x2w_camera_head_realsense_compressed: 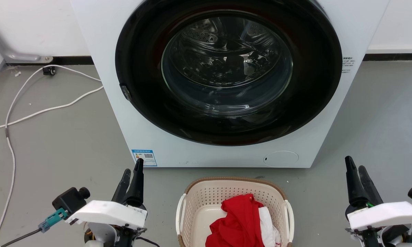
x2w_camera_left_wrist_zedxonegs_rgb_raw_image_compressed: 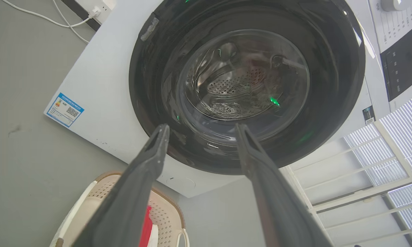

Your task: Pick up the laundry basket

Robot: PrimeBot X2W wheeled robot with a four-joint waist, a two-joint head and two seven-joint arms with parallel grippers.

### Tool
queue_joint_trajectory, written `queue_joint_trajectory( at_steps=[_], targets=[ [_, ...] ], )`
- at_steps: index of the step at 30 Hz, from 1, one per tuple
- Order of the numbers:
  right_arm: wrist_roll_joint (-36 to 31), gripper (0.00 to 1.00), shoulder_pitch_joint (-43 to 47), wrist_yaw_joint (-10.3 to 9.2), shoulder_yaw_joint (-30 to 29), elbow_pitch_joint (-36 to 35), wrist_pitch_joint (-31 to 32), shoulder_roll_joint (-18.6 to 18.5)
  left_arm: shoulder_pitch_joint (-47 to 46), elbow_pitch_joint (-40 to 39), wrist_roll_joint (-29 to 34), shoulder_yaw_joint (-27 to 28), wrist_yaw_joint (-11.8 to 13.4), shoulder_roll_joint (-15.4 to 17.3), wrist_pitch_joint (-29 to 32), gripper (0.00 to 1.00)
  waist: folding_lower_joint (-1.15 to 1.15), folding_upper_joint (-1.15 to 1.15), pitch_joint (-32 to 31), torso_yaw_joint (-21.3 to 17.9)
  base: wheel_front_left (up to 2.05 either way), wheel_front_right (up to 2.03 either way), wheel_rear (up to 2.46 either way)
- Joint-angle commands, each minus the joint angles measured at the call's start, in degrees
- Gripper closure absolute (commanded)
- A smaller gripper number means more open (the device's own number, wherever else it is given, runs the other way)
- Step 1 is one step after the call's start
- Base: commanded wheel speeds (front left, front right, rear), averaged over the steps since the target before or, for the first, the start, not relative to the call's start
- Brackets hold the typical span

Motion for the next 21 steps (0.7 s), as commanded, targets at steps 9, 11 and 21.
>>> queue_joint_trajectory(
  at_steps=[9, 11, 21],
  targets=[
    [-10.8, 0.00, 0.5, 0.02, 0.9, -2.1, -1.3, -0.1, -1.9, -0.4, 9.8, -2.2, 0.9, 0.2, -2.3, 0.00, 0.00, 0.00, 0.0, 0.1, 0.00, 0.00, 0.00],
    [-12.6, 0.00, 0.7, 0.02, 1.0, -2.5, -1.3, 0.0, -1.9, -0.3, 11.5, -2.6, 0.9, 0.2, -2.6, 0.00, 0.00, 0.00, 0.0, 0.2, 0.00, 0.00, 0.00],
    [-20.8, 0.00, 1.8, 0.01, 1.6, -4.0, -1.5, 0.1, -2.2, 0.6, 19.2, -4.3, 2.0, 0.2, -4.3, 0.00, 0.00, 0.00, -0.1, 0.3, 0.00, 0.00, 0.00]
  ],
)
